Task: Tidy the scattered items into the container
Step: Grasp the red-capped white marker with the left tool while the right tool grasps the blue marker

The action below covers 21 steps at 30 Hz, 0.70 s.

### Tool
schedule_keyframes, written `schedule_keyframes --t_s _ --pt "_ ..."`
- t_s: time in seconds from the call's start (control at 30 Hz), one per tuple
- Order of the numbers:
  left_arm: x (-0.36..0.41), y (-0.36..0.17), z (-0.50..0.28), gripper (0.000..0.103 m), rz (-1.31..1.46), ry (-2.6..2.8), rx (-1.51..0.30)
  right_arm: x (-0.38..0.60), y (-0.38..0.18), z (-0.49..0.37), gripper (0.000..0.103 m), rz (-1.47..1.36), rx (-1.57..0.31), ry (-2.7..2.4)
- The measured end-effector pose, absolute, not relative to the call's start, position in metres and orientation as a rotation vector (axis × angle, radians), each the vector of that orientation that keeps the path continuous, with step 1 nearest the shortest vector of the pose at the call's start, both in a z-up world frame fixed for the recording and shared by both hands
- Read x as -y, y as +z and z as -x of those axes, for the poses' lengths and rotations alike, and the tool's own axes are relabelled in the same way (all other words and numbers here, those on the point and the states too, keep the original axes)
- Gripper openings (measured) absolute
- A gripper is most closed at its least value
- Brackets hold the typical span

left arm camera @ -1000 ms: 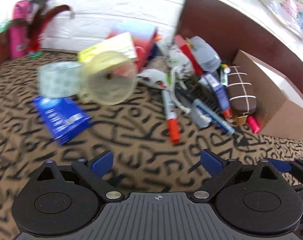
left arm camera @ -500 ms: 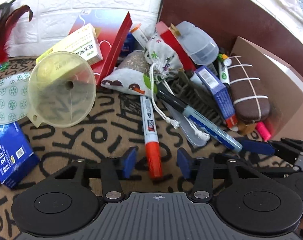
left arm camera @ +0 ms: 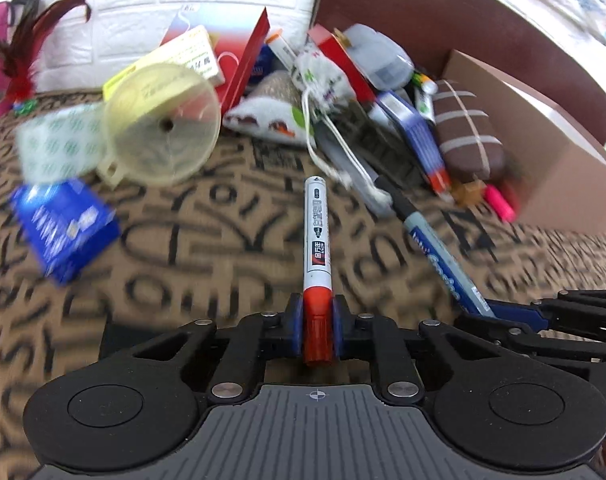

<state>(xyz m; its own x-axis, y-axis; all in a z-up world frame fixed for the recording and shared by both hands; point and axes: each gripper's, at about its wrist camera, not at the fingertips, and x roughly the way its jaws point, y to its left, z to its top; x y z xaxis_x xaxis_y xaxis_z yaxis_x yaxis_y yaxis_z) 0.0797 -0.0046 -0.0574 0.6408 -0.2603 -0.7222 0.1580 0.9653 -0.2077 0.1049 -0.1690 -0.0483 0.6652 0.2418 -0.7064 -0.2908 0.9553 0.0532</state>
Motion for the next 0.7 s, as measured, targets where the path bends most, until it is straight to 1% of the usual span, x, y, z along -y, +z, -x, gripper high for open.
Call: schedule_keyframes --t_s 0.27,0.3,0.33,0.4,0.43,0.5,0.7 --pt "-0.004 -0.051 -0.006 0.012 0.119 -0.325 -0.908 0.163 -0.039 -0.023 0.018 0.045 -0.846 0.34" --pt "-0.006 -0.05 -0.003 0.013 0.129 -0.32 -0.914 0.162 -0.038 -0.016 0.021 0.046 -0.852 0.345" --pt "-0.006 -0.05 -0.001 0.021 0.136 -0.312 -0.915 0.16 -0.038 -0.011 0.021 0.049 -0.853 0.348" --pt "-0.004 -0.048 -0.003 0.051 0.13 -0.299 -0.904 0.158 -0.038 -0.007 0.024 0.062 -0.847 0.347" --pt "-0.001 -0.046 -0.005 0.055 0.113 -0.292 -0.897 0.156 -0.038 -0.007 0.025 0.065 -0.845 0.345" --pt "0.006 -0.044 -0.011 0.058 0.085 -0.286 -0.872 0.154 -0.038 -0.013 0.025 0.067 -0.845 0.338" --pt "0.019 -0.051 -0.028 0.057 0.053 -0.296 -0.877 0.151 -0.04 -0.033 0.025 0.08 -0.84 0.334"
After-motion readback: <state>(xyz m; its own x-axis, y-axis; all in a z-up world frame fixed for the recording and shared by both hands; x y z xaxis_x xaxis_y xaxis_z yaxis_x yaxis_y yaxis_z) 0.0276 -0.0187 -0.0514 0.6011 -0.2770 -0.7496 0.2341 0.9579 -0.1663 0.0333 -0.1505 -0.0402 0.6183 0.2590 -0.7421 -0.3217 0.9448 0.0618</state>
